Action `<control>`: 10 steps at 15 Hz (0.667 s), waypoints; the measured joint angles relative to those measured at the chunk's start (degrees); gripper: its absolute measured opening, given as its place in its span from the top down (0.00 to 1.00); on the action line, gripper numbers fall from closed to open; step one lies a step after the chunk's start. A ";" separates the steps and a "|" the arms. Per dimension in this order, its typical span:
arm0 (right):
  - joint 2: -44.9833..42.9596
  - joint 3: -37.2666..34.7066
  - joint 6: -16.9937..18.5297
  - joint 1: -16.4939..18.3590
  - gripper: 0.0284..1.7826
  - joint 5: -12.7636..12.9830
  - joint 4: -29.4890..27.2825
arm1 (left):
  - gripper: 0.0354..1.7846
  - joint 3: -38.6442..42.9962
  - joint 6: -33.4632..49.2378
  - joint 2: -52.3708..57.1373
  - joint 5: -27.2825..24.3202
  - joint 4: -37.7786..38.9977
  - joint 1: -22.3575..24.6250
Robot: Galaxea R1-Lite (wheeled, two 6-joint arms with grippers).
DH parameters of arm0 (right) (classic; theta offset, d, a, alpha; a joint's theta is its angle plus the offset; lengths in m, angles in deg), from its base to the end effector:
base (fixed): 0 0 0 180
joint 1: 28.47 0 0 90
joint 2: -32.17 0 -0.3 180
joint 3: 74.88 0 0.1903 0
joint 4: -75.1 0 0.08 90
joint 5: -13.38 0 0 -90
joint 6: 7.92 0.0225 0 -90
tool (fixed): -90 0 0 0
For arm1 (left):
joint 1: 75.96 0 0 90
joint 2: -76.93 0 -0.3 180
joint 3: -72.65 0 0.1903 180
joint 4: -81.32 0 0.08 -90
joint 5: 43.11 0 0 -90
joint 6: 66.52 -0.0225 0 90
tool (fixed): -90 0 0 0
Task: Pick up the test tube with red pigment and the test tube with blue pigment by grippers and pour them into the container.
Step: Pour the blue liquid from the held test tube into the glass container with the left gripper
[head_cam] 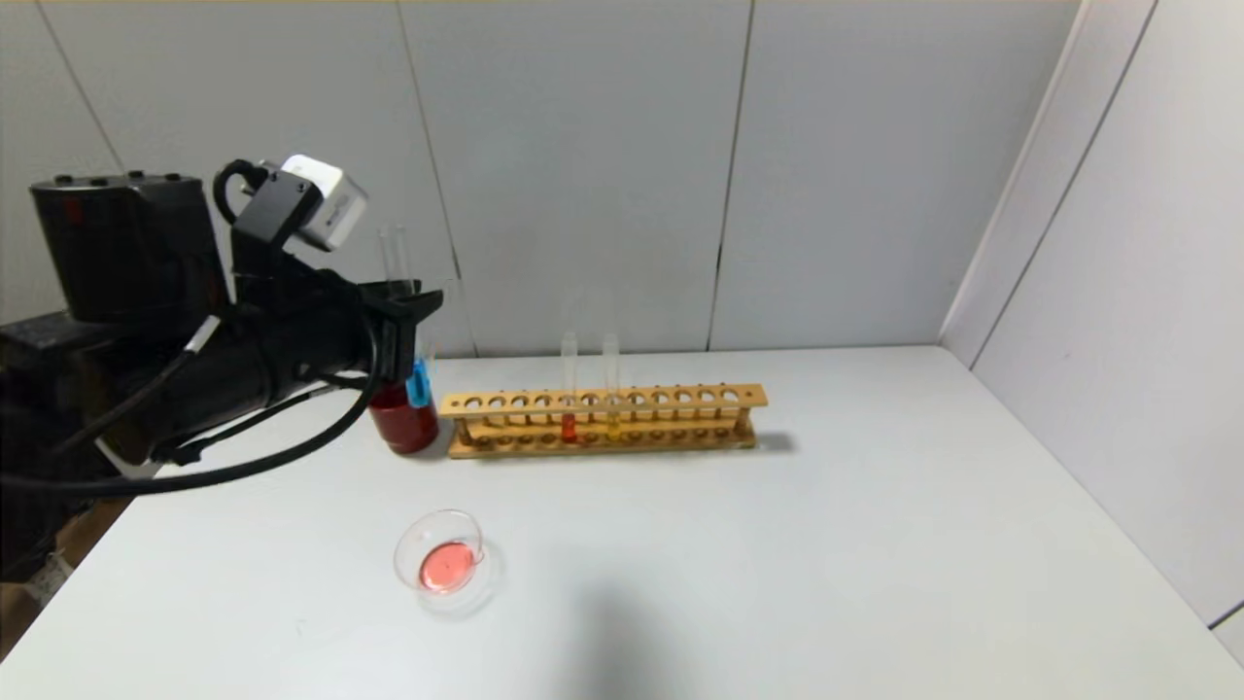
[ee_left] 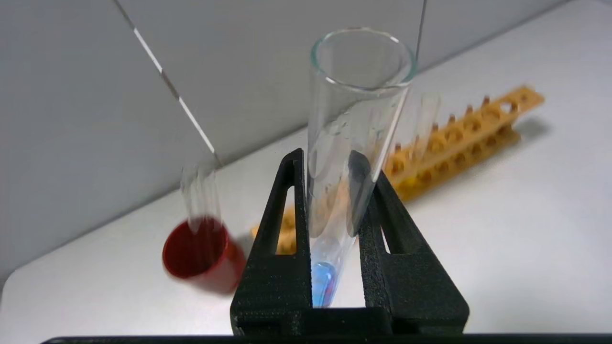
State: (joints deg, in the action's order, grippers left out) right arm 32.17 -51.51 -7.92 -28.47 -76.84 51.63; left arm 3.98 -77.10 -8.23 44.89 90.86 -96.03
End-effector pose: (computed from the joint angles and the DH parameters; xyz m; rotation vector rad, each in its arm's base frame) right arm -0.0228 0.0001 0.0753 0.0000 0.0017 0.0038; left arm 0.2429 -0.0896 0.2325 0.2013 0.0847 -0.3949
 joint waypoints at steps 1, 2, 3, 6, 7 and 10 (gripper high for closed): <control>0.00 0.00 0.00 0.00 0.02 -0.02 0.00 | 0.83 3.50 -0.55 2.32 0.02 -0.05 0.26; 0.00 0.00 0.02 0.00 0.02 -0.02 0.00 | 0.83 6.70 -0.79 4.38 0.10 -0.05 0.41; 0.00 0.00 0.02 0.00 0.02 0.00 0.02 | 0.83 9.79 -0.85 6.25 0.18 0.04 0.61; 0.00 0.00 0.05 0.00 0.02 -0.02 0.00 | 0.83 16.79 -0.99 10.47 0.38 0.34 2.57; 0.00 0.00 0.07 0.00 0.02 -0.02 0.00 | 0.83 18.40 -1.10 11.33 0.32 0.37 3.73; 0.00 0.00 0.05 0.00 0.02 -0.02 0.00 | 0.83 21.44 -4.07 11.70 -0.63 2.23 6.05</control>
State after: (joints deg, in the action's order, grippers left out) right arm 32.17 -51.51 -7.87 -28.47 -76.86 51.63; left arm 25.42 -81.17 3.47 44.26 93.09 -89.98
